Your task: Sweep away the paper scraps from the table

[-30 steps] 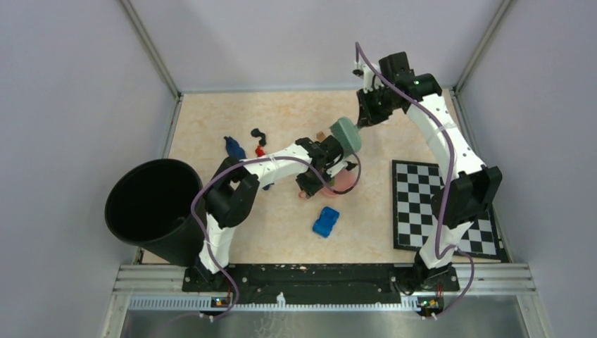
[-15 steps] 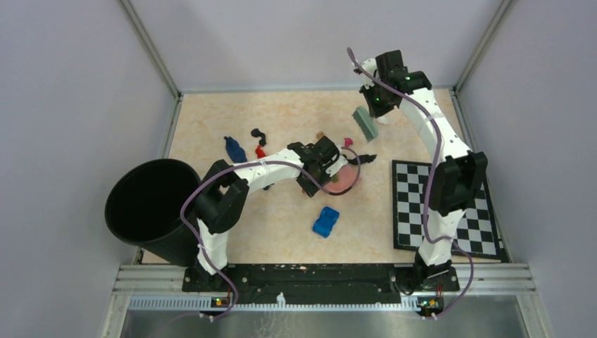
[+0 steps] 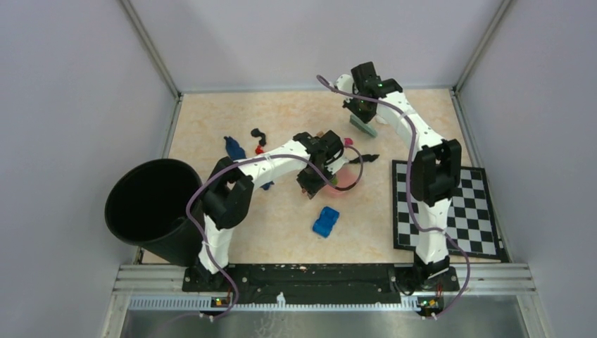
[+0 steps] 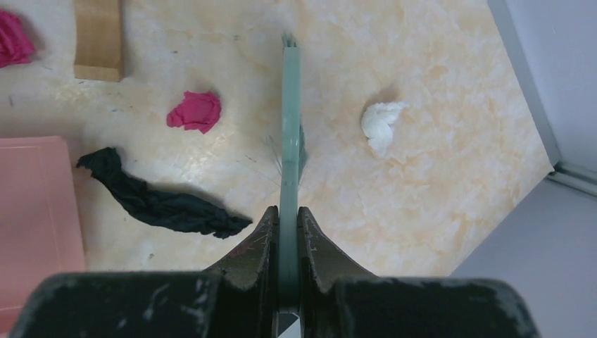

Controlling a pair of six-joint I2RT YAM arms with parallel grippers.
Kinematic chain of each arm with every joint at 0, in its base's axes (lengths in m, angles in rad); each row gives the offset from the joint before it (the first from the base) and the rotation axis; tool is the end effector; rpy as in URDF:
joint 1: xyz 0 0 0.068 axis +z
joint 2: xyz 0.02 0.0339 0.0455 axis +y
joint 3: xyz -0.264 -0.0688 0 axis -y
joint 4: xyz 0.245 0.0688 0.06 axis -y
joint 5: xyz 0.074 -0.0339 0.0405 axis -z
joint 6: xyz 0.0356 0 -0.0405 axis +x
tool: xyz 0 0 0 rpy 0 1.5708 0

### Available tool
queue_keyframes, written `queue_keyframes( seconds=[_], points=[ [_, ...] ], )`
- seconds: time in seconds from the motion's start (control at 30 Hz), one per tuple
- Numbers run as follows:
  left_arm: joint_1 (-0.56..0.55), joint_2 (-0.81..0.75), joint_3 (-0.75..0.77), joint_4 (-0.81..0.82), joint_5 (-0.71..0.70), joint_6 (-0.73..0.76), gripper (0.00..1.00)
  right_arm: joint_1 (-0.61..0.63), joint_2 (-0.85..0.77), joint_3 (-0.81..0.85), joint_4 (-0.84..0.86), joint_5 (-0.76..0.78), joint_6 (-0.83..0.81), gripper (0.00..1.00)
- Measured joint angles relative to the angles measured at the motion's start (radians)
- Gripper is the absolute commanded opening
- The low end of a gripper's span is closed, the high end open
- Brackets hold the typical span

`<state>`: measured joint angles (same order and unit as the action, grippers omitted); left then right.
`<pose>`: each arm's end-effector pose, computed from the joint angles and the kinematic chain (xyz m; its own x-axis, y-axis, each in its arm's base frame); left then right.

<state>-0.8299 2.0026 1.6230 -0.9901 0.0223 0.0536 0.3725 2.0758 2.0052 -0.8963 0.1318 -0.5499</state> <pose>0.2709 -0.2973 0.2108 -0.6207 0.7579 -0.2006 0.7751 0.6318 -0.0111 0.4287 0.1625 0.2972 -0.5014 -0.7521 -0.4276 -0.6490 0.6538 -0.3890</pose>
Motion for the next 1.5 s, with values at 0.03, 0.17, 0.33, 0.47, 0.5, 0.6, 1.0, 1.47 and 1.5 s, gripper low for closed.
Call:
queue_keyframes(
  seconds=[0.03,0.17,0.33,0.47,0.5,0.6,1.0,1.47,1.5],
  points=[
    [0.0,0.009,0.011,-0.019,0.0,0.0,0.06,0.002,0.0,0.0,-0.002,-0.007,-0.002,0.0],
    [0.0,0.036,0.034,-0.068,-0.001,0.001,0.06,0.007,-0.013,-0.028,-0.011,-0.058,-0.008,0.0],
    [0.0,0.085,0.061,-0.098,-0.002,0.001,0.06,0.009,-0.069,-0.098,-0.029,-0.113,0.003,0.0],
    [0.0,0.132,0.119,-0.106,-0.004,0.002,0.06,0.012,-0.116,-0.122,-0.082,-0.18,0.032,0.0],
    [0.0,0.146,0.14,-0.108,-0.004,0.002,0.06,0.012,-0.124,-0.123,-0.099,-0.197,0.042,0.0],
    [0.0,0.184,0.196,-0.107,-0.004,0.002,0.06,0.012,-0.144,-0.126,-0.156,-0.262,0.082,0.0],
    [-0.002,0.218,0.209,-0.045,-0.008,-0.003,0.07,0.005,-0.153,-0.042,-0.313,-0.346,0.213,0.0],
    [-0.002,0.185,0.134,0.036,-0.01,-0.001,0.06,-0.181,-0.099,0.251,-0.26,-0.2,0.192,0.0],
    [-0.002,0.185,0.134,0.036,-0.009,-0.001,0.06,-0.187,-0.082,0.237,-0.229,-0.154,0.178,0.0]
  ],
)
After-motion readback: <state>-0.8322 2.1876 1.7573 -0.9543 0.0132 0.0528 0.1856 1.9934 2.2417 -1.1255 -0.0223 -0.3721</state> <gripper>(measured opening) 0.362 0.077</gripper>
